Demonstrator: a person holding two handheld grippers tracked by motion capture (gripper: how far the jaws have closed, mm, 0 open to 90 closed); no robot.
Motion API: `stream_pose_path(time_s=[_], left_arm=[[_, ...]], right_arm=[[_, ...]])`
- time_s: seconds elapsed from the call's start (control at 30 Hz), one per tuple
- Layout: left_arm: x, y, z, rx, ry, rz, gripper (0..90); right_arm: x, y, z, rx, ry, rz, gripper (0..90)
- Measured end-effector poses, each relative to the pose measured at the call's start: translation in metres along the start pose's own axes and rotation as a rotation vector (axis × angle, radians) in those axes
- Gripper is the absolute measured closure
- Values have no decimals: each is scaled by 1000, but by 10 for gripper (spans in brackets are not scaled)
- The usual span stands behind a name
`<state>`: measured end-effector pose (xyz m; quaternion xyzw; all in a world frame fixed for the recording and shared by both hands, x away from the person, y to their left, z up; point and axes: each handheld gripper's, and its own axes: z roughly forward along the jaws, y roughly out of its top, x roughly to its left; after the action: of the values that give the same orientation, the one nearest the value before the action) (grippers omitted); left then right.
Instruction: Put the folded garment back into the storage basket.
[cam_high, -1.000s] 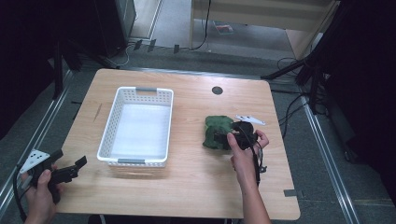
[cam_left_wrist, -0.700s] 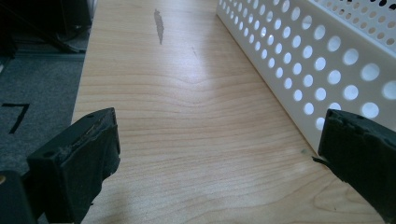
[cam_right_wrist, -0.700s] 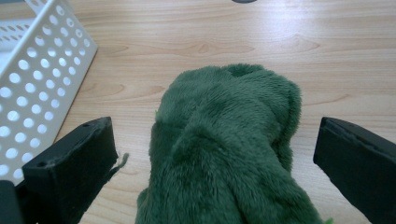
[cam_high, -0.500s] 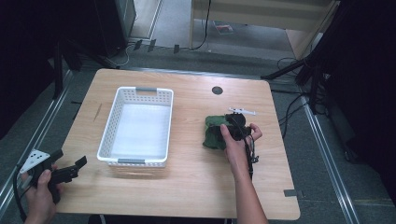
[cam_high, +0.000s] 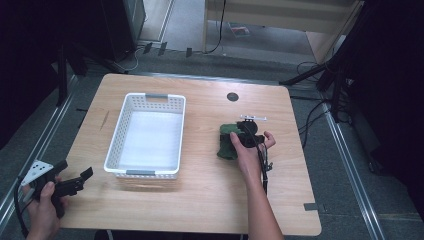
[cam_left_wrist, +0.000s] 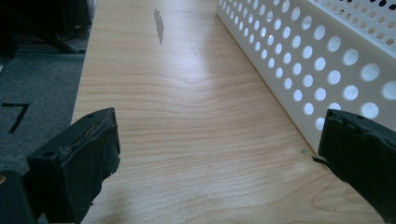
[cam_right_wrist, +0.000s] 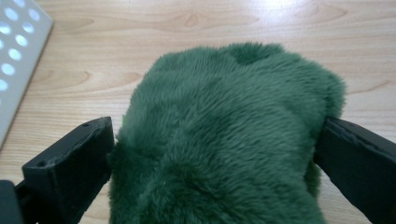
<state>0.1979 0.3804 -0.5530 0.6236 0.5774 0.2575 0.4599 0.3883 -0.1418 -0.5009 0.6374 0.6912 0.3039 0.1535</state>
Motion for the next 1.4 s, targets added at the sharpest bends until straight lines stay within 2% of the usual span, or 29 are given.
stream_pose_path(time_s=[0.5, 0.73, 1.0, 1.17, 1.4], left_arm=[[0, 0, 0, 1, 2, -2, 0], [0, 0, 0, 3, 1, -3, 0], [0, 0, 0, 3, 1, -3, 0], [0, 0, 0, 4, 1, -3, 0], [0, 0, 0, 4, 1, -3, 0]], right_arm=[[-3, -10, 16, 40, -5, -7, 0], [-2, -12, 20, 58, -22, -21, 0], [-4, -16, 25, 70, -24, -2, 0], [-5, -18, 26, 64, -23, -25, 0], [-5, -20, 23, 41, -27, -18, 68]])
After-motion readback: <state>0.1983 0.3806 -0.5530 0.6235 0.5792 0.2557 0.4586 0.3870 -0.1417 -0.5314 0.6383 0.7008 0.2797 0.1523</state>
